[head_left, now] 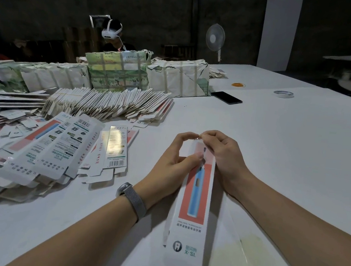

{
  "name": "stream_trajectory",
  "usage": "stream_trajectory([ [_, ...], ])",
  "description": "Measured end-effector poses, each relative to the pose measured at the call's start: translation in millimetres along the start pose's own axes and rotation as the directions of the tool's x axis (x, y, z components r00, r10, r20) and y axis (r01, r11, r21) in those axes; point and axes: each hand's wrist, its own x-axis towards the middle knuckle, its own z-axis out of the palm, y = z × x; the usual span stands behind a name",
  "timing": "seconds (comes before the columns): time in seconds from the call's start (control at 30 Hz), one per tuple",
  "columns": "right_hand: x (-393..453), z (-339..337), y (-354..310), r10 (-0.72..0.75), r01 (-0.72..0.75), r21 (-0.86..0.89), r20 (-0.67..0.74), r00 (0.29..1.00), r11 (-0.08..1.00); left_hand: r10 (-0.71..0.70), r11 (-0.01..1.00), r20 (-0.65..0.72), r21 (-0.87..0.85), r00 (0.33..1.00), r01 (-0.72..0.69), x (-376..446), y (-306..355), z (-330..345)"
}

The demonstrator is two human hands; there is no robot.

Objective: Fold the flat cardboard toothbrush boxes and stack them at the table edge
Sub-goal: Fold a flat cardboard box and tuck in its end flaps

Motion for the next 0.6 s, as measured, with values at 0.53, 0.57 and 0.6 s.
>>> stream_trajectory([
  [0.53, -1.8, -0.3, 1.8, 0.017, -0.02, 0.026, 0.097, 0.995, 0.999, 0.015, 0.985, -0.13, -0.166, 0.991, -0.037, 1.6, -7.4, -5.7],
  [0.57, -2.1, -1.0, 1.0, 0.022, -0.026, 0.039, 0.106, 0.994, 0.999, 0.016, 0.986, -0.128, -0.162, 0.992, -0.036, 1.3, -7.3, -6.0],
  [0.6, -2.5, -1.5, 0.4, 0.028, -0.033, 0.051, 0.112, 0.993, 0.998, 0.015, 0.987, -0.127, -0.155, 0.992, -0.035, 1.1, -7.4, -6.4],
])
